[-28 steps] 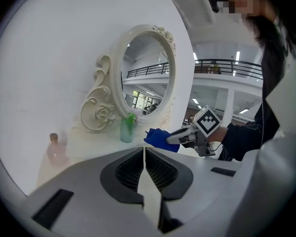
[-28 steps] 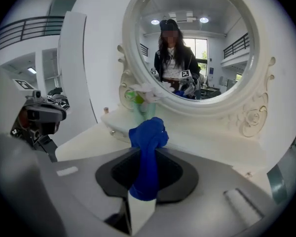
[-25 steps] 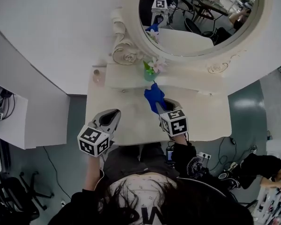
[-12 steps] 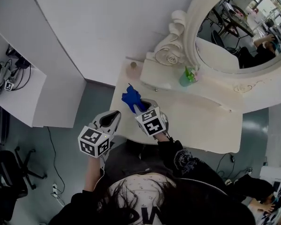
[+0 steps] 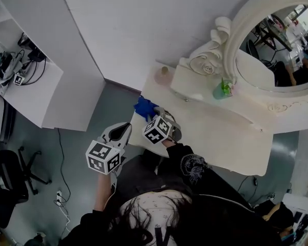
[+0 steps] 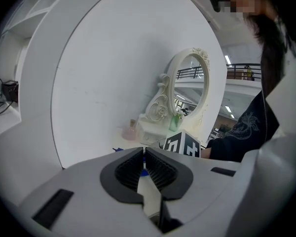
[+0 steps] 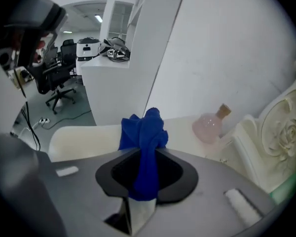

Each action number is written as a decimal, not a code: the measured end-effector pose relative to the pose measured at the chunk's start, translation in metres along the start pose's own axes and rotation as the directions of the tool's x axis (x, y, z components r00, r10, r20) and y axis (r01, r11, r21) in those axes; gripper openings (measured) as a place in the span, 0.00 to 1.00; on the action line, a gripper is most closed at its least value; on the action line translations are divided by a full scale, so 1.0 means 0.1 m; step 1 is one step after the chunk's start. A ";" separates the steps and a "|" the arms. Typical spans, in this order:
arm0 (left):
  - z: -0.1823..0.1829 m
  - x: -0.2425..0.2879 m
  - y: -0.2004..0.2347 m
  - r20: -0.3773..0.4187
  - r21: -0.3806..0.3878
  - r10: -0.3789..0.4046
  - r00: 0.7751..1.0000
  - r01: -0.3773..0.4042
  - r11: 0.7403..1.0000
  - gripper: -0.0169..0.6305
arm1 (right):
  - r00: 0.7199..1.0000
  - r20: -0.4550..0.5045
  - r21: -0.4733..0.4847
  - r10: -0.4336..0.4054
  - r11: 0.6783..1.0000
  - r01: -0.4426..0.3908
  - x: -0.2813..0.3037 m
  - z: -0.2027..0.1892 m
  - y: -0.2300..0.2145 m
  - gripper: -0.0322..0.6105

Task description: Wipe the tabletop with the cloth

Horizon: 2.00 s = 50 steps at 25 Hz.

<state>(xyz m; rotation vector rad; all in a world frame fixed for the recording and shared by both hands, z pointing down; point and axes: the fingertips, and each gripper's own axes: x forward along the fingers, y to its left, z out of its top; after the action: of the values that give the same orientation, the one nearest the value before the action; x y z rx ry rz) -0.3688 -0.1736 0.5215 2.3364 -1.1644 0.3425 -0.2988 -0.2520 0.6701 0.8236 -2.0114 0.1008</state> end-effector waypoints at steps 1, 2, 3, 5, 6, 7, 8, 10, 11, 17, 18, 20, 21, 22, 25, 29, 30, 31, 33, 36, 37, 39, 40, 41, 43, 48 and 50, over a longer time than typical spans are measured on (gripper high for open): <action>-0.01 0.01 0.00 -0.003 0.001 0.000 1.000 0.000 1.000 0.03 | 1.000 0.003 -0.026 -0.014 1.000 0.014 0.01 -0.01 -0.01 0.19; -0.01 0.02 0.00 -0.004 0.005 -0.002 1.000 0.002 1.000 0.03 | 1.000 0.005 -0.046 -0.026 0.999 0.026 0.01 -0.02 -0.03 0.19; 0.00 0.04 0.00 -0.005 0.009 -0.006 1.000 0.006 1.000 0.03 | 0.999 0.007 -0.061 -0.038 0.997 0.038 0.01 -0.03 -0.05 0.19; 0.00 0.10 -0.05 -0.010 0.020 -0.024 1.000 0.024 1.000 0.03 | 0.998 0.005 -0.078 -0.063 0.995 0.063 0.00 -0.08 -0.10 0.18; 0.00 0.14 -0.09 -0.012 0.024 -0.036 0.999 0.036 0.999 0.03 | 0.997 0.002 -0.075 -0.074 0.994 0.074 -0.01 -0.13 -0.13 0.18; 0.01 0.17 -0.13 -0.014 0.028 -0.048 0.999 0.049 0.998 0.03 | 0.997 -0.002 -0.063 -0.083 0.995 0.083 -0.03 -0.18 -0.17 0.18; 0.03 0.21 -0.17 -0.016 0.033 -0.061 0.998 0.061 0.998 0.03 | 0.996 -0.008 -0.045 -0.090 0.995 0.089 -0.06 -0.24 -0.22 0.18; 0.07 0.30 -0.25 -0.020 0.046 -0.086 0.996 0.086 0.995 0.03 | 0.994 -0.024 -0.003 -0.103 0.995 0.103 -0.12 -0.37 -0.33 0.18; 0.08 0.34 -0.30 -0.022 0.054 -0.100 0.995 0.101 0.993 0.03 | 0.993 -0.033 0.019 -0.112 0.993 0.113 -0.15 -0.44 -0.39 0.18; 0.11 0.55 -0.63 -0.050 0.094 -0.182 0.982 0.186 0.978 0.03 | 0.981 -0.088 0.162 -0.170 0.970 0.183 -0.42 -0.99 -0.82 0.18; 0.12 0.58 -0.67 -0.054 0.099 -0.190 0.980 0.195 0.976 0.03 | 0.979 -0.098 0.178 -0.178 0.965 0.193 -0.47 -1.08 -0.88 0.18; 0.14 0.63 -0.76 -0.058 0.107 -0.202 0.978 0.208 0.972 0.03 | 0.974 -0.117 0.202 -0.195 0.955 0.216 -0.57 -1.26 -1.02 0.18; 0.15 0.66 -0.81 -0.060 0.111 -0.207 0.977 0.212 0.971 0.03 | 0.971 -0.126 0.213 -0.204 0.950 0.227 -0.62 -1.36 -1.08 0.18; 0.15 0.70 -0.86 -0.062 0.114 -0.211 0.976 0.217 0.970 0.03 | 0.968 -0.134 0.224 -0.211 0.945 0.238 -0.67 -1.45 -1.14 0.18; 0.15 0.81 -1.01 -0.073 0.123 -0.226 0.971 0.234 0.964 0.03 | 0.959 -0.161 0.263 -0.235 0.926 0.271 -0.83 -1.76 -1.31 0.18; 0.17 1.00 -1.30 -0.087 0.142 -0.252 0.964 0.262 0.954 0.03 | 0.944 -0.193 0.322 -0.266 0.892 0.317 -1.08 -2.21 -1.55 0.18; 0.17 1.06 -1.39 -0.092 0.148 -0.260 0.961 0.272 0.951 0.03 | 0.942 -0.200 0.337 -0.270 0.884 0.325 -1.15 -2.32 -1.60 0.18; 0.17 1.11 -1.49 -0.099 0.154 -0.270 0.958 0.282 0.947 0.03 | 0.939 -0.208 0.350 -0.273 0.876 0.332 -1.21 -2.44 -1.66 0.18; 0.17 1.22 -1.71 -0.113 0.165 -0.290 0.950 0.306 0.938 0.03 | 0.935 -0.225 0.381 -0.273 0.859 0.342 -1.36 -2.69 -1.75 0.18; 0.18 1.38 -2.03 -0.129 0.184 -0.318 0.939 0.337 0.923 0.03 | 0.928 -0.247 0.425 -0.280 0.829 0.363 -1.57 -3.06 -1.91 0.18; 0.18 1.43 -2.14 -0.135 0.190 -0.326 0.936 0.348 0.918 0.03 | 0.924 -0.254 0.438 -0.285 0.818 0.373 -1.64 -3.18 -1.97 0.18; 0.16 1.53 -2.35 -0.152 0.201 -0.343 0.927 0.369 0.908 0.03 | 0.915 -0.271 0.460 -0.298 0.795 0.395 -1.80 -3.44 -2.08 0.18; 0.15 1.58 -2.45 -0.161 0.204 -0.350 0.923 0.378 0.903 0.03 | 0.910 -0.281 0.471 -0.305 0.783 0.407 -1.88 -3.57 -2.13 0.18; 0.13 1.63 -2.54 -0.168 0.208 -0.355 0.920 0.385 0.899 0.03 | 0.905 -0.290 0.479 -0.312 0.771 0.419 -1.96 -3.70 -2.19 0.18; 0.12 1.72 -2.71 -0.180 0.214 -0.362 0.915 0.396 0.893 0.03 | 0.894 -0.308 0.491 -0.325 0.751 0.442 -2.12 -3.97 -2.30 0.18; 0.08 1.97 -3.12 -0.205 0.234 -0.381 0.902 0.423 0.875 0.03 | 0.870 -0.347 0.524 -0.350 0.697 0.490 -2.50 -4.62 -2.54 0.18; 0.07 2.07 -3.27 -0.214 0.243 -0.385 0.898 0.430 0.869 0.03 | 0.861 -0.360 0.541 -0.359 0.672 0.506 -2.64 -4.85 -2.63 0.18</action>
<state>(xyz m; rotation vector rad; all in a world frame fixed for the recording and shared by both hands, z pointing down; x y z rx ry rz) 0.0172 -0.1507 0.4986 2.6685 -0.5446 0.5592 0.3020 -0.1361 0.6722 1.6263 -1.5016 0.5846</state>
